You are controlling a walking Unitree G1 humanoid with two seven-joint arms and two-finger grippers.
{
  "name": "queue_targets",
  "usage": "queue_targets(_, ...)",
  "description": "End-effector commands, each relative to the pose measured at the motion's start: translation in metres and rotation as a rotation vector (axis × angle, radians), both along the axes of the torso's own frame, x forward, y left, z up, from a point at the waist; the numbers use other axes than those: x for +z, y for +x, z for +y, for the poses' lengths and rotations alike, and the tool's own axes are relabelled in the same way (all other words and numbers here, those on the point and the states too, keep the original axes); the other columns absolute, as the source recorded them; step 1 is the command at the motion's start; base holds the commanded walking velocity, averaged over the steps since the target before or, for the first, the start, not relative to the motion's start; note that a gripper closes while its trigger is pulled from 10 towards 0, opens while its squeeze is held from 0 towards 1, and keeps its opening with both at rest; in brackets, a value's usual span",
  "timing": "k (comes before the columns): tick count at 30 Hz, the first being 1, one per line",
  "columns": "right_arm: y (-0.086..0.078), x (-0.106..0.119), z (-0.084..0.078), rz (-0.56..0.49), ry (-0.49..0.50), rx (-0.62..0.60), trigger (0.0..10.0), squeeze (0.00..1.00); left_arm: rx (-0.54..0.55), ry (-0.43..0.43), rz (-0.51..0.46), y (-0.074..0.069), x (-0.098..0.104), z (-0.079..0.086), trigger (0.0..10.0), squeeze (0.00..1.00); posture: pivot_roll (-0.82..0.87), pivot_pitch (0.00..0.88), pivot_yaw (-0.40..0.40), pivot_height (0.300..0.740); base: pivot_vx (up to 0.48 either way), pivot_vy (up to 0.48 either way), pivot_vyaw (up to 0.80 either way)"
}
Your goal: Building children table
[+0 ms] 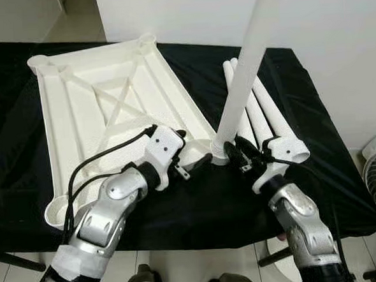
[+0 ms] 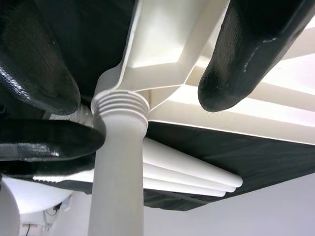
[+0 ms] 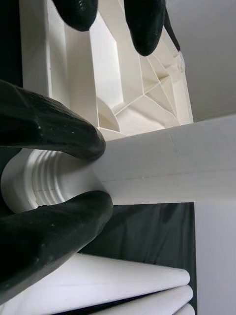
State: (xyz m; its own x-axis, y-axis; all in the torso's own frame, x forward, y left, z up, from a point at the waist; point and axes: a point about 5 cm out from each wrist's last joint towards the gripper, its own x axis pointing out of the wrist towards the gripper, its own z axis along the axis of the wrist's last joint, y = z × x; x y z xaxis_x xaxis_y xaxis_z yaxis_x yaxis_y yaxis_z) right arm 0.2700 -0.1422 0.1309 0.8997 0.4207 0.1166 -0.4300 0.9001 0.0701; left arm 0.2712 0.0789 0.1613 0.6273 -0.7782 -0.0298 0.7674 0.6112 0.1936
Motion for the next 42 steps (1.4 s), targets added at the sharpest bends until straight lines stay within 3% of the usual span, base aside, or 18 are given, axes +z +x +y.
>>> queue_targets(1,0.011,0.005,0.002,-0.015,0.001,-0.023,10.0,0.0,0.003,0.005,-0.018,0.003,0.002,-0.001,10.0,0.0,-0.04,0.04,-0.02,0.74,0.0,0.0,0.0)
queue_targets(6,0.02,0.008,0.002,-0.026,0.008,-0.043,10.0,0.0,0.007,0.004,-0.019,0.004,0.002,-0.002,10.0,0.0,-0.04,0.039,-0.019,0.74,0.0,0.0,0.0)
queue_targets(7,0.029,0.012,-0.003,-0.035,0.029,-0.103,10.0,0.0,0.017,0.005,-0.024,0.005,0.003,-0.002,10.0,0.0,-0.03,0.037,-0.02,0.74,0.0,0.0,0.0)
queue_targets(12,0.034,0.012,-0.014,-0.036,0.061,-0.199,10.0,0.0,0.024,0.006,-0.026,0.005,0.002,-0.001,10.0,0.0,-0.03,0.04,-0.02,0.74,0.0,0.0,0.0)
queue_targets(15,0.032,0.014,-0.016,-0.041,0.099,-0.192,10.0,0.0,0.025,0.006,-0.023,0.004,0.001,-0.001,10.0,0.0,-0.03,0.041,-0.016,0.74,0.0,0.0,0.0)
queue_targets(19,0.015,0.019,0.005,-0.074,0.132,-0.011,10.0,0.0,0.02,0.008,-0.016,0.004,-0.001,-0.001,10.0,0.0,-0.04,0.043,-0.011,0.74,0.0,0.0,0.0)
queue_targets(28,0.002,0.01,0.011,-0.071,0.116,0.004,10.0,0.0,0.027,0.021,-0.009,0.008,-0.002,0.0,10.0,0.0,-0.04,0.041,-0.004,0.74,0.0,0.0,0.0)
queue_targets(32,-0.008,0.005,0.013,-0.068,0.093,0.009,10.0,0.0,0.116,0.118,0.036,0.018,-0.015,0.01,10.0,0.0,-0.05,0.043,0.004,0.74,0.0,0.0,0.0)
queue_targets(37,-0.013,0.008,0.015,-0.076,0.101,0.021,10.0,0.0,0.207,0.143,0.065,0.027,-0.02,0.02,10.0,0.0,-0.05,0.048,0.008,0.74,0.0,0.0,0.0)
queue_targets(40,-0.014,0.01,0.017,-0.085,0.1,0.025,10.0,0.0,0.293,0.18,0.077,0.035,-0.024,0.029,10.0,0.0,-0.05,0.052,0.008,0.74,0.0,0.0,0.0)
queue_targets(42,-0.012,0.012,0.018,-0.089,0.1,0.022,10.0,0.0,0.42,0.206,0.11,0.047,-0.027,0.041,10.0,0.0,-0.05,0.054,0.007,0.74,0.0,0.0,0.0)
